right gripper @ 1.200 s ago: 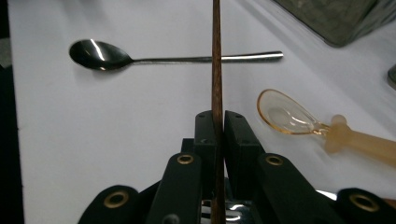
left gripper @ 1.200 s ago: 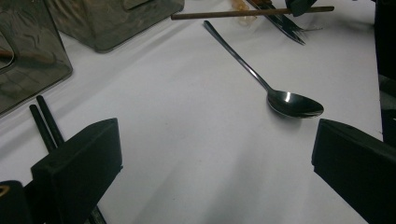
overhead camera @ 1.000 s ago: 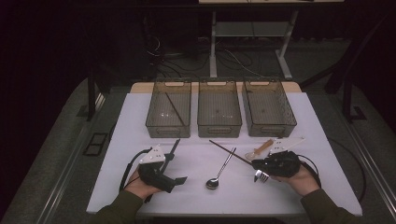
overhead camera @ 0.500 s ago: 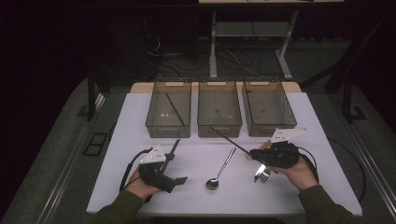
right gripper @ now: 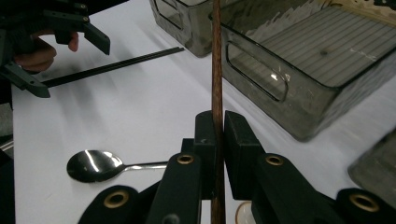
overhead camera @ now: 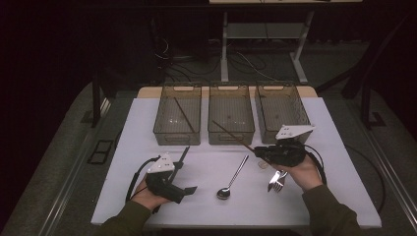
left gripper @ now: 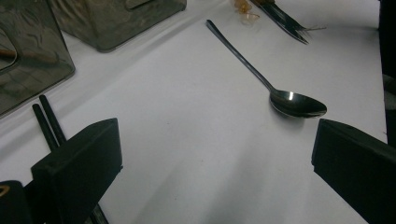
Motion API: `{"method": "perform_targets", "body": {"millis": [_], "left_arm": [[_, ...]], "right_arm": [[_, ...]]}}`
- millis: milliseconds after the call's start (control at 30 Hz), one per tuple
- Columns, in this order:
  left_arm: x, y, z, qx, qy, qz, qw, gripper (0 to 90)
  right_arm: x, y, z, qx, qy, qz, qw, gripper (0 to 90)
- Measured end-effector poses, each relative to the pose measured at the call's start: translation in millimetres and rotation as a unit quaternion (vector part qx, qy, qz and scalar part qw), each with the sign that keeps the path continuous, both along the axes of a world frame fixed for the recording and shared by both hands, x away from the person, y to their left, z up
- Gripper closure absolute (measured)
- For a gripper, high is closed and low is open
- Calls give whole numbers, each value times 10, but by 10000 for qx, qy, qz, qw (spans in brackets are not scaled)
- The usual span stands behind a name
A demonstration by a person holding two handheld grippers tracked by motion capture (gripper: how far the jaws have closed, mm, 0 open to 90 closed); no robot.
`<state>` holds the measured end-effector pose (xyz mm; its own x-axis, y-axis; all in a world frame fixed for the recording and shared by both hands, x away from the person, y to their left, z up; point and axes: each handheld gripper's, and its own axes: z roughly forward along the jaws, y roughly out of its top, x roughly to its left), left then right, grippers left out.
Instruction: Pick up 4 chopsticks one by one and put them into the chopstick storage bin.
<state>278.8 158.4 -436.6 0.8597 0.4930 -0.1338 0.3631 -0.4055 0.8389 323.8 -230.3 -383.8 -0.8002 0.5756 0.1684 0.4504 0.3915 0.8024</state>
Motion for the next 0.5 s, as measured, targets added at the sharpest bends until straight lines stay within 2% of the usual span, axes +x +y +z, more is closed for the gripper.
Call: {"method": "perform_targets", "body": {"millis": [267, 500], "left_arm": [[6, 5, -1, 11, -26, -12, 10000, 5], [-1, -15, 1, 33, 30, 8, 10000, 6]], "right_arm": [[137, 170, 50, 18, -12, -33, 10000, 835], [259, 321, 109, 37, -17, -81, 10000, 835]]}}
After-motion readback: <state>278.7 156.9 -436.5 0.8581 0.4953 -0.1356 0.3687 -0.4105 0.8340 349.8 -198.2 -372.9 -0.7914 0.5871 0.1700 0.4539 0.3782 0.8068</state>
